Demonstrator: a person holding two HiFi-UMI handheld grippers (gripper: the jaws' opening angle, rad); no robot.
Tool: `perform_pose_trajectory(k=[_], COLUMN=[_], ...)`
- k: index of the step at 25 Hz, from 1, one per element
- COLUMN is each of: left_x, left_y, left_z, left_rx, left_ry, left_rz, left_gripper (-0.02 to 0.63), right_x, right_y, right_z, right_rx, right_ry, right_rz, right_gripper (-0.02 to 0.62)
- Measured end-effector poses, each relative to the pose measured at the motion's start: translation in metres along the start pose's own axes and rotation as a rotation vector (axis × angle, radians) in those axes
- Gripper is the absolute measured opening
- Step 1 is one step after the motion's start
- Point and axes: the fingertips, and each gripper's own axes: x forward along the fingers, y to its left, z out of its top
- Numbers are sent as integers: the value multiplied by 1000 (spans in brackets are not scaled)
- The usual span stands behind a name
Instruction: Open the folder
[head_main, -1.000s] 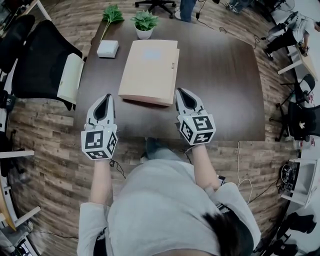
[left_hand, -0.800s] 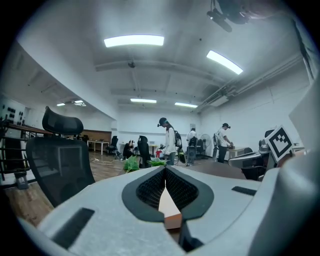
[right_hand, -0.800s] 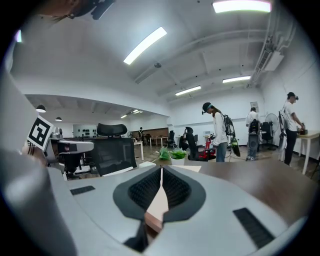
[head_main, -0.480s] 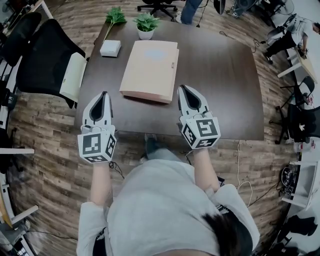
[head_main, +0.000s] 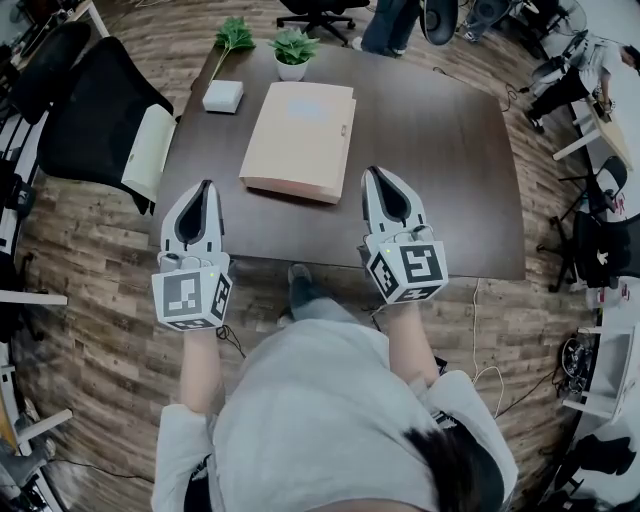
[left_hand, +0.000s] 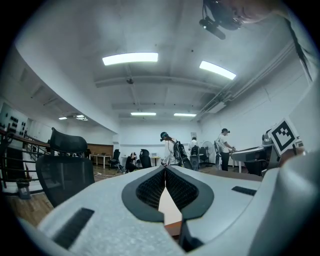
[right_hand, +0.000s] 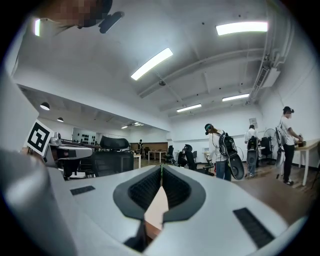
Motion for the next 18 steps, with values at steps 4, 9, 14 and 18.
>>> perform_pose_trajectory(k=[4,9,14,18], left_x=[-8,-16,-24,-31], left_y=[-3,-6,-10,-10], left_z=[7,14,16,14], left_rx=[5,10,17,19], left_ry=[-16,-25,-30,-30], left_rz=[-2,-4,2,8], left_gripper=[11,11,11,11], right_x=[-8,-17,-25,-29], right_y=[2,7,10,14], right_z=[8,17,20,23], right_rx=[-1,-12,-14,-15], right_ry=[-24,-41,-53,-61], right_rz=[-3,-1,1,6], right_gripper=[17,17,17,17])
